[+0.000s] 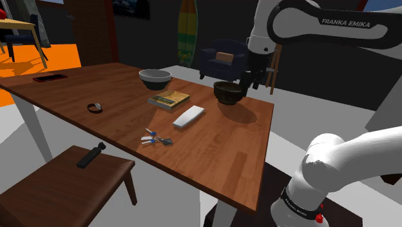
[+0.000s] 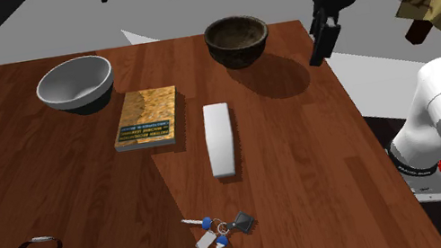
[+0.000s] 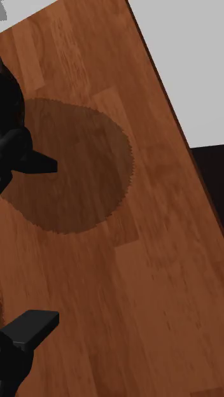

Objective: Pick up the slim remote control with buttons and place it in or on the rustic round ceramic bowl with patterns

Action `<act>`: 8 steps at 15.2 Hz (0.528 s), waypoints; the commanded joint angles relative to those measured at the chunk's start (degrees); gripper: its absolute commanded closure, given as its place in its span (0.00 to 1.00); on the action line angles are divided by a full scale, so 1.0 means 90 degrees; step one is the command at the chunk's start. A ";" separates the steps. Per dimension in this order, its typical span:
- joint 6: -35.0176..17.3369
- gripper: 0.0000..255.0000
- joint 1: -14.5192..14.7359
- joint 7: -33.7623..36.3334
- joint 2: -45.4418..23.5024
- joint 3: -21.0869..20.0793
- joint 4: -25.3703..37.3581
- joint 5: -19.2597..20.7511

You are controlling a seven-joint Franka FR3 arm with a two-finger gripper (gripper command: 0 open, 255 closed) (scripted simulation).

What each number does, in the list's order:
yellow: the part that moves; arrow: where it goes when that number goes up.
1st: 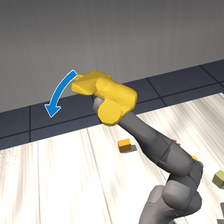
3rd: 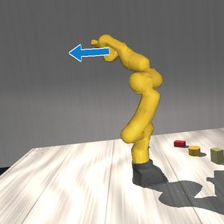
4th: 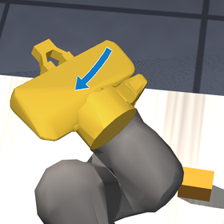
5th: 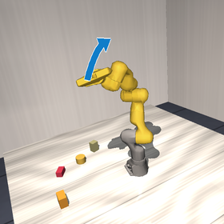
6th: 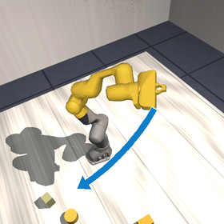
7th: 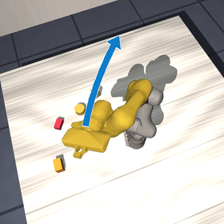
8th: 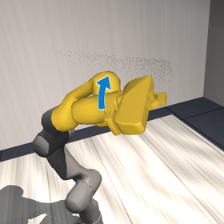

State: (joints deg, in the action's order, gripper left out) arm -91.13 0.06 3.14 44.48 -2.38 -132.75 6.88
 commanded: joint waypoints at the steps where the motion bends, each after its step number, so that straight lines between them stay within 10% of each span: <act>1: 0.0000 0.00 0.0000 0.0000 0.0000 0.0000 0.0000 0.0000; 8: -0.0672 0.00 -0.0512 0.3084 -0.0940 -0.1145 0.0079 -0.0891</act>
State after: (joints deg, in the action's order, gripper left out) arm -96.18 -3.82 26.21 37.73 -11.15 -132.62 -0.02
